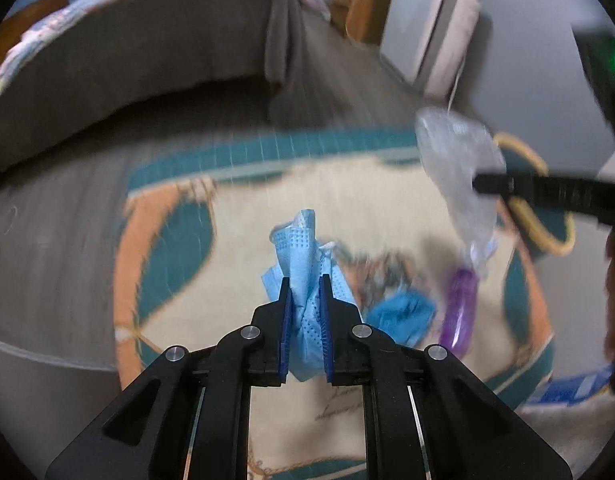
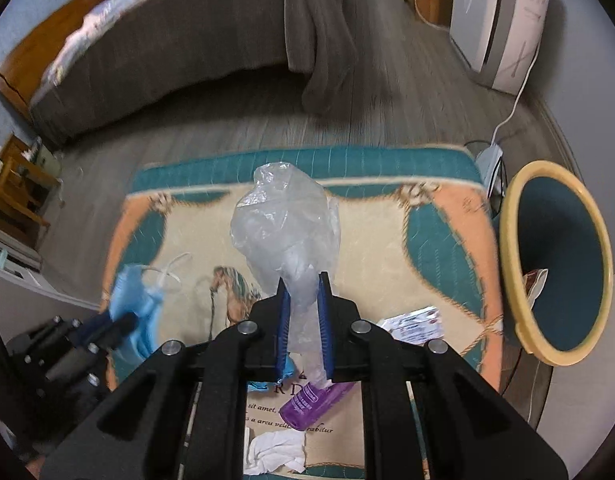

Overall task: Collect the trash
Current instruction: 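Carry the plastic bag and blue mask over the wastebasket with both tools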

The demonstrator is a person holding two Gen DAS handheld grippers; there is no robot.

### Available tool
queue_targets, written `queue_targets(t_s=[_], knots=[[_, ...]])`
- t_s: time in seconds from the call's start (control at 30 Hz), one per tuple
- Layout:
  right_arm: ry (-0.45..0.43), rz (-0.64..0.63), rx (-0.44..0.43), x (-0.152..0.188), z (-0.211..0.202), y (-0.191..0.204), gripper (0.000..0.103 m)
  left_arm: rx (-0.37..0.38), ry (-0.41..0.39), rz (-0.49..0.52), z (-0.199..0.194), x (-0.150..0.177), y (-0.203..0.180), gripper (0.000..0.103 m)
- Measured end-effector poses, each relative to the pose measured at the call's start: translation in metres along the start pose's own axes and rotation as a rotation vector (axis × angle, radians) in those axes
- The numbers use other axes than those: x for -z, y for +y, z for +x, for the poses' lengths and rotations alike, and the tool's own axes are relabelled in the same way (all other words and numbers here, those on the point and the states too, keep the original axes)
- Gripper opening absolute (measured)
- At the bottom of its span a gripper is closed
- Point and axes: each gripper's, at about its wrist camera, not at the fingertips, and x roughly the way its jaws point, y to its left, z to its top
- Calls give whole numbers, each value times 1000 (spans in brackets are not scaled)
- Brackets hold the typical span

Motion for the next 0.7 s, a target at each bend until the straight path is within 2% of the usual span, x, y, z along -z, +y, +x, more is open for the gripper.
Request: queue_targets(t_s=[0.17, 0.33, 0.7], knots=[[-57, 7, 3, -6, -24, -14, 13, -6, -125, -23, -34, -19, -10, 13], [-111, 16, 0, -7, -48, -32, 13, 7, -180, -12, -48, -31, -22, 13], [-161, 34, 8, -4, -65, -71, 13, -3, -176, 35, -43, -34, -54, 13]])
